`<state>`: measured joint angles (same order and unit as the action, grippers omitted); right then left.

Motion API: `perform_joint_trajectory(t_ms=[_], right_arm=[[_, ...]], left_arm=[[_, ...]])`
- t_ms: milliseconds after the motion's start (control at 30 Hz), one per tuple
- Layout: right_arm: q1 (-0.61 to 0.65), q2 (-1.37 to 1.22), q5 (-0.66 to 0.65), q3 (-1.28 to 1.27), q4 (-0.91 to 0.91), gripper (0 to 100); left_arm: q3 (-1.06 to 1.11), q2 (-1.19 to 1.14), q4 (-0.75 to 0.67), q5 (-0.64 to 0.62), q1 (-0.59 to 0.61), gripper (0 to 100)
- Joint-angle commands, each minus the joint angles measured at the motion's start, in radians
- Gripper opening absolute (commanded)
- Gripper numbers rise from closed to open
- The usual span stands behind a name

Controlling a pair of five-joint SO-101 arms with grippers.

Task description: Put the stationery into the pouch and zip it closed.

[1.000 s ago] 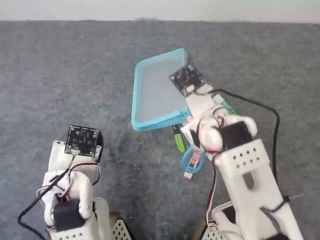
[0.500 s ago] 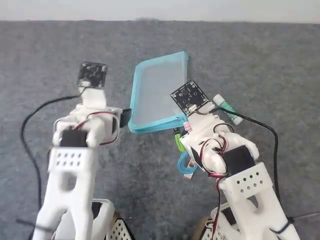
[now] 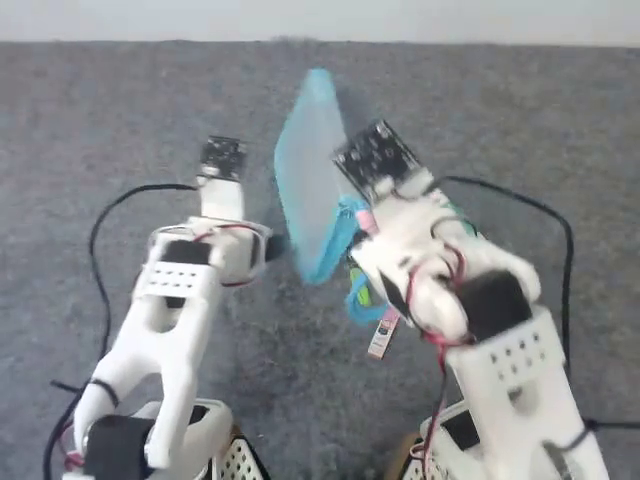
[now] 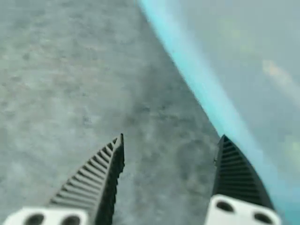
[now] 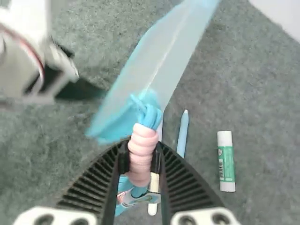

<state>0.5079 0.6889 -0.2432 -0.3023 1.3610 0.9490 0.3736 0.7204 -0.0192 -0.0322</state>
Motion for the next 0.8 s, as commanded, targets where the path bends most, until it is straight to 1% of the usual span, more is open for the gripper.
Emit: perform_joint_trajectory(t_ms=[0, 100, 167, 300, 367, 433, 567, 667, 767], right_arm=[[0.073, -0.087, -0.02, 0.109, 0.007, 0.6], [0.182, -0.09, -0.023, 0.101, 0.005, 0.6], [0.255, -0.082, -0.063, 0.078, 0.005, 0.7], [0.346, -0.027, -0.089, 0.002, -0.031, 0.7], [0.346, 0.001, -0.091, -0.035, -0.038, 0.7], [0.311, 0.016, -0.089, -0.08, -0.039, 0.7], [0.24, 0.044, -0.091, -0.21, -0.097, 0.7], [0.199, 0.058, -0.092, -0.331, -0.186, 0.7], [0.174, 0.048, -0.091, -0.404, -0.239, 0.7]], left_arm=[[-0.004, 0.008, -0.025, -0.008, -0.083, 30], [-0.004, 0.008, -0.025, -0.037, -0.104, 30], [-0.005, 0.008, -0.025, -0.049, -0.107, 30], [0.018, 0.009, -0.06, -0.107, -0.101, 30], [0.021, 0.023, -0.068, -0.152, -0.077, 30], [0.024, 0.069, -0.055, -0.184, -0.008, 30], [0.024, 0.235, 0.041, -0.187, 0.153, 30], [0.024, 0.367, 0.147, -0.101, 0.236, 30], [0.028, 0.46, 0.222, -0.018, 0.285, 30]])
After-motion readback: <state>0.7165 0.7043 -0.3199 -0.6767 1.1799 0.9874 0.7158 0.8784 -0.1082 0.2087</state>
